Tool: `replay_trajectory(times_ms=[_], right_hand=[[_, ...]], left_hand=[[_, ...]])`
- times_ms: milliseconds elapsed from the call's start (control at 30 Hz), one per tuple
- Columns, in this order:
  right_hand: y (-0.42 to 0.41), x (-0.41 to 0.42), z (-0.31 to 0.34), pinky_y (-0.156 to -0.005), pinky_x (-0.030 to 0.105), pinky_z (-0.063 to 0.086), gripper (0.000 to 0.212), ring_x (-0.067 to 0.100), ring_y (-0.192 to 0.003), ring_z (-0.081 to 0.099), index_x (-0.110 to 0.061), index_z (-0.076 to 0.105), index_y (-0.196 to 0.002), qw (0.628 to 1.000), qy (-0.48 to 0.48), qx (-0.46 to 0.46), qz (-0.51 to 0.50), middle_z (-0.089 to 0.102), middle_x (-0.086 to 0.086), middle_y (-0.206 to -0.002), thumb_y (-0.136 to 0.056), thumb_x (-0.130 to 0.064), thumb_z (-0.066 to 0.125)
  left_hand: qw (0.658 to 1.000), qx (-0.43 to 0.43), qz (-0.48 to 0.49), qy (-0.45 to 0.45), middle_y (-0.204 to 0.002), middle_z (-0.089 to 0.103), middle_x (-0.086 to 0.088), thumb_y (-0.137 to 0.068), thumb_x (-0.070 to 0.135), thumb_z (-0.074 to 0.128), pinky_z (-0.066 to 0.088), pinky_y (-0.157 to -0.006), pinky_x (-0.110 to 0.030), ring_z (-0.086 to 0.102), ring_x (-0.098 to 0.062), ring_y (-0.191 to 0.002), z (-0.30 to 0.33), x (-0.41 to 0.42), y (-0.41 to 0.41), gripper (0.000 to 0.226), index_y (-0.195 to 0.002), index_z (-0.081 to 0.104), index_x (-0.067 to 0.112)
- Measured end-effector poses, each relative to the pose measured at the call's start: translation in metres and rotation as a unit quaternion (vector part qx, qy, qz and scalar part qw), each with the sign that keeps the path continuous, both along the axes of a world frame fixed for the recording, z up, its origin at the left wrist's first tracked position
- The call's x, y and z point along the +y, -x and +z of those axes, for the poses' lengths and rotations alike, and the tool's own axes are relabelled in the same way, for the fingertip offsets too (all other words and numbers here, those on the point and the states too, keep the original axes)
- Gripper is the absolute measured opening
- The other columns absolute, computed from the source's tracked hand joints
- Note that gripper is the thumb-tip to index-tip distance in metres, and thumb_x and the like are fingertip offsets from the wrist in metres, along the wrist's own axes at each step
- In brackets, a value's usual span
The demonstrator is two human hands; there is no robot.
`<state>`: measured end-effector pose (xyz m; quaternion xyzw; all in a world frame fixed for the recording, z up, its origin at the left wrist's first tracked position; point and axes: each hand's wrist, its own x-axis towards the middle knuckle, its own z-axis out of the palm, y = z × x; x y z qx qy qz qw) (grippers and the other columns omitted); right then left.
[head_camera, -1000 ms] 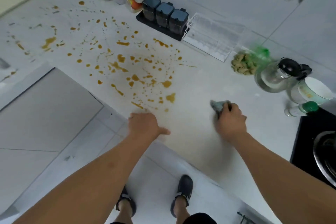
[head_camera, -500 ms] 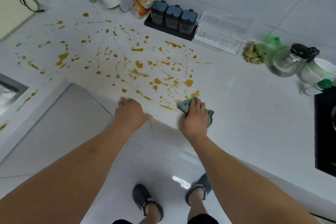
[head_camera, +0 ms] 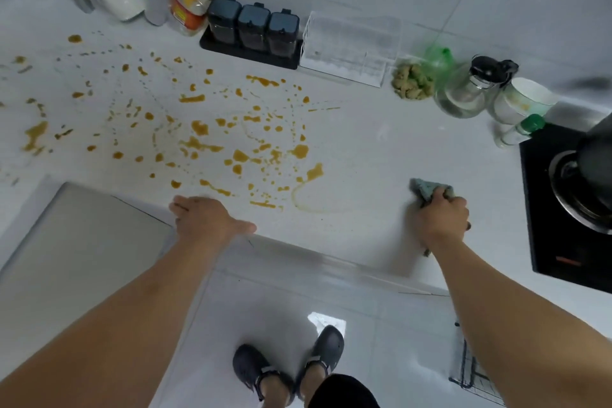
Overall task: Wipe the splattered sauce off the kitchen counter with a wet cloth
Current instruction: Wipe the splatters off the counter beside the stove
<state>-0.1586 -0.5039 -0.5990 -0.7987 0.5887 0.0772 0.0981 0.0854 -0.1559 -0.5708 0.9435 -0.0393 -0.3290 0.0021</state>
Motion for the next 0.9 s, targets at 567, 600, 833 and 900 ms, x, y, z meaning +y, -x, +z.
replay_trajectory(times_ms=[567, 600, 833, 900], right_hand=[[-0.023, 0.085, -0.008, -0.068, 0.036, 0.05, 0.054, 0.036, -0.077, 0.058, -0.031, 0.07, -0.126, 0.927, -0.015, -0.21, 0.31, 0.062, 0.01, -0.093, -0.074, -0.027, 0.056], [-0.011, 0.059, -0.008, -0.068, 0.037, 0.051, 0.056, 0.038, -0.077, 0.059, -0.034, 0.069, -0.128, 0.937, -0.006, -0.201, 0.285, 0.063, 0.013, -0.095, -0.074, -0.029, 0.055], [0.023, -0.041, 0.008, -0.101, 0.048, 0.04, 0.062, 0.043, -0.109, 0.042, -0.04, 0.04, -0.15, 0.998, -0.011, -0.063, -0.011, 0.043, 0.013, -0.129, -0.089, -0.032, 0.048], [0.006, -0.017, 0.006, -0.098, 0.044, 0.039, 0.064, 0.043, -0.108, 0.042, -0.035, 0.035, -0.153, 0.997, -0.019, -0.06, -0.037, 0.041, 0.013, -0.132, -0.09, -0.031, 0.044]], left_hand=[[0.997, -0.038, 0.008, -0.061, -0.141, 0.046, -0.034, -0.034, 0.092, 0.08, 0.046, -0.106, -0.055, 0.041, -0.049, -0.134, -0.005, -0.007, -0.012, 0.133, -0.131, 0.055, 0.004], [0.997, -0.036, 0.011, -0.062, -0.142, 0.044, -0.035, -0.036, 0.091, 0.081, 0.045, -0.107, -0.055, 0.04, -0.049, -0.135, -0.003, -0.008, -0.01, 0.134, -0.133, 0.054, 0.003], [0.998, -0.039, 0.002, -0.054, -0.136, 0.051, -0.031, -0.036, 0.093, 0.078, 0.045, -0.105, -0.05, 0.042, -0.045, -0.131, 0.0, -0.006, -0.009, 0.132, -0.13, 0.057, 0.004], [0.998, -0.036, -0.015, -0.046, -0.125, 0.06, -0.025, -0.031, 0.097, 0.073, 0.048, -0.1, -0.047, 0.048, -0.043, -0.126, 0.003, -0.008, -0.007, 0.125, -0.116, 0.063, 0.005]])
